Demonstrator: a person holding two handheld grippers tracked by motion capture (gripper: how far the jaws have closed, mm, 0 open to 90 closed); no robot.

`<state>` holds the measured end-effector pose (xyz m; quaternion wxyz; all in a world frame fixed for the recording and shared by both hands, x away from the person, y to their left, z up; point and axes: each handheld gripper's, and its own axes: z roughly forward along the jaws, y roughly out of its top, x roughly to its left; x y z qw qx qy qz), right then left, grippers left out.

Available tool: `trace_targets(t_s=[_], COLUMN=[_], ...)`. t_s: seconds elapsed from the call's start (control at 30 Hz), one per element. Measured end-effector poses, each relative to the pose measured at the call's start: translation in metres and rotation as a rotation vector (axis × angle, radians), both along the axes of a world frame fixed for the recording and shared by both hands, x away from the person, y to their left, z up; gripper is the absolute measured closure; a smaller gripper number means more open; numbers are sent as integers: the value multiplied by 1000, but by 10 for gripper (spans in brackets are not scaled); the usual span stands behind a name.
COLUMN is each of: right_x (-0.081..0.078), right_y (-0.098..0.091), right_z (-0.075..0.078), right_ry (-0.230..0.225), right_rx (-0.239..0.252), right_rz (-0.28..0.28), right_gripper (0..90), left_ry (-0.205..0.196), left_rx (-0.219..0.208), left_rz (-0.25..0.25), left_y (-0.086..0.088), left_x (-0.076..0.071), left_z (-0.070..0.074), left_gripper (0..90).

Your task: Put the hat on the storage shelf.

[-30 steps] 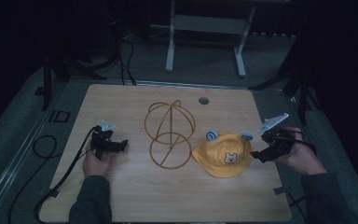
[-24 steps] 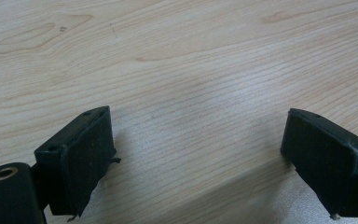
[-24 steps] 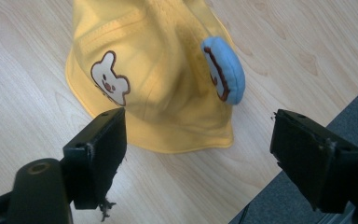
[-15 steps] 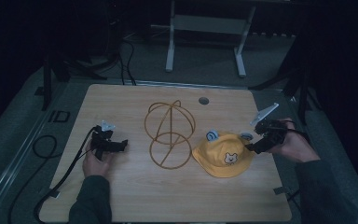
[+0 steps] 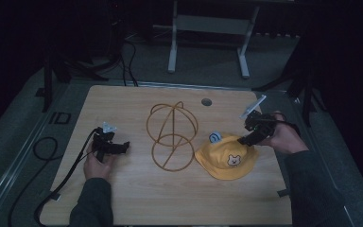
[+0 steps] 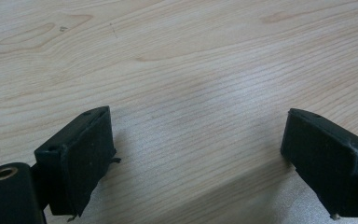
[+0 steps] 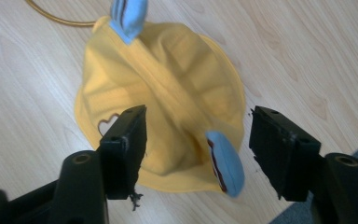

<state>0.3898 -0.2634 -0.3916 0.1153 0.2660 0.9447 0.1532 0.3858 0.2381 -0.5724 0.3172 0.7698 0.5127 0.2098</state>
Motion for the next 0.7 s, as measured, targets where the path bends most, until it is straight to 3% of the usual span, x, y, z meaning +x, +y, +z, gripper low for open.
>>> trace_targets(t_s=[0.33, 0.4, 0.63, 0.7], right_x=[8, 12, 18, 22], right_y=[21, 26, 32, 34], right_z=[-10, -14, -26, -32], right_ry=[48, 69, 109, 129], right_rx=[-54, -69, -110, -120], right_rz=[47, 51, 55, 63], right_gripper=[390, 443, 489, 551], left_ry=[-2, -2, -2, -2], left_rx=[0, 0, 0, 1], left_rz=[1, 1, 1, 0], left_y=[0, 0, 0, 0], left_x=[0, 0, 0, 0], left_z=[0, 0, 0, 0], left_gripper=[93, 92, 93, 92])
